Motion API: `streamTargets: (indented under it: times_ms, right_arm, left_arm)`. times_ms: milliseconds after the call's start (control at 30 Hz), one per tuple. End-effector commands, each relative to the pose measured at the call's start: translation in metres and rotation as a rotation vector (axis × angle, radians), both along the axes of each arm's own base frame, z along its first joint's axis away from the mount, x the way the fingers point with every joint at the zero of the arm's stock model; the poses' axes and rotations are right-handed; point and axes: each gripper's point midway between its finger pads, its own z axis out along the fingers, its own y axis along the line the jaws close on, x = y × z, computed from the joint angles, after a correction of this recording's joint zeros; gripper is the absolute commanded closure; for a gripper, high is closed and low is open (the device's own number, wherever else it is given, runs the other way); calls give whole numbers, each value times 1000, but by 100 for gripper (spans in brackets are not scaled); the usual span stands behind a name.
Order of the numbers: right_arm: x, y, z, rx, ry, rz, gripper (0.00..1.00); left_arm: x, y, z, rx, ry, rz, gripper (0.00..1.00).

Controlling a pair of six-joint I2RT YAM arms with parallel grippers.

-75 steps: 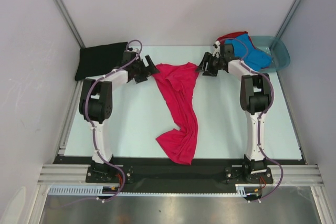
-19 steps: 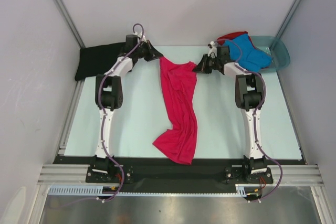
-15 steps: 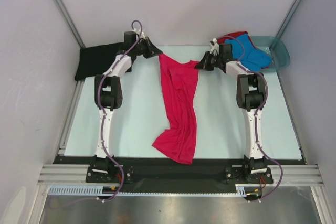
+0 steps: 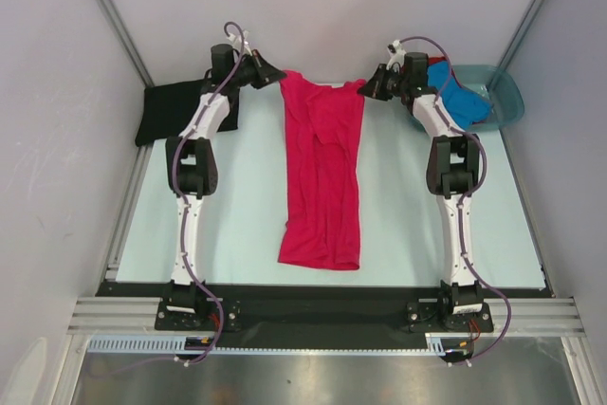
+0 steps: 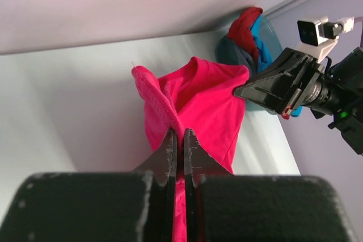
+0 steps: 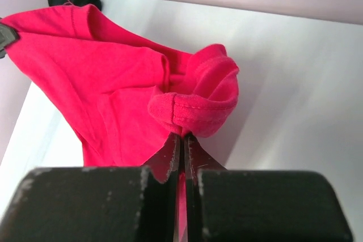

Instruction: Fold and stack the t-shirts

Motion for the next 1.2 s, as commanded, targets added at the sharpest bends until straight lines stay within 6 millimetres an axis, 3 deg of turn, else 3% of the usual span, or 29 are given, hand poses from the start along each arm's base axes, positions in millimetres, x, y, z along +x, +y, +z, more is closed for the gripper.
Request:
streamTargets:
  times_ms: [0,33,100,300,500,600,700,733,800,933,967,1000,1033,1133,1167]
  right_arm:
    - [13,-13,-11,-28,-4,-38,100]
    - [15,-16,-22,-32,11,-46,100]
    - [21,-17,-20,-31,2,-58,100]
    - [30,-26,-43,-56,23,-117,100]
    - [41,-35,-56,-68,23,-163,100]
    - [45,-37,-55,-64,7,-178,100]
    - [51,-41,-56,-62,-9,-198,100]
    - [53,-41,-55,-63,-14,-202,100]
    - [57,-47,-53,-64,-25,-219,100]
    - [60,-52,-61,-59,-13,-244,93]
    - [60,-53,-61,-59,-12,-247,90]
    - [60,-52,-61,-63,-12,-245,77]
    - [60,-55,-58,-68,-15,-253,71]
    - [57,-61,-60,-87,-11,-274,60]
    - [57,-64,-43,-87,-36,-285,59]
  left_arm:
    - [17,18,14,-32,-76,24,100]
    - [19,20,11,-23,-78,32,100]
    - [22,21,9,-20,-85,39,99]
    - [34,29,-17,-4,-61,91,94]
    - [45,36,-24,-5,-79,120,95]
    - [49,37,-26,-8,-93,132,89]
    - [55,40,-26,-14,-104,154,79]
    - [56,40,-26,-14,-108,159,65]
    - [60,43,-28,-12,-121,180,53]
    - [64,44,-45,-19,-96,200,2]
    - [64,44,-46,-20,-99,199,0]
    - [66,46,-49,-12,-97,209,0]
    - [65,46,-49,-10,-96,206,0]
    - [60,44,-49,-5,-90,188,0]
    - [58,43,-45,-4,-86,183,0]
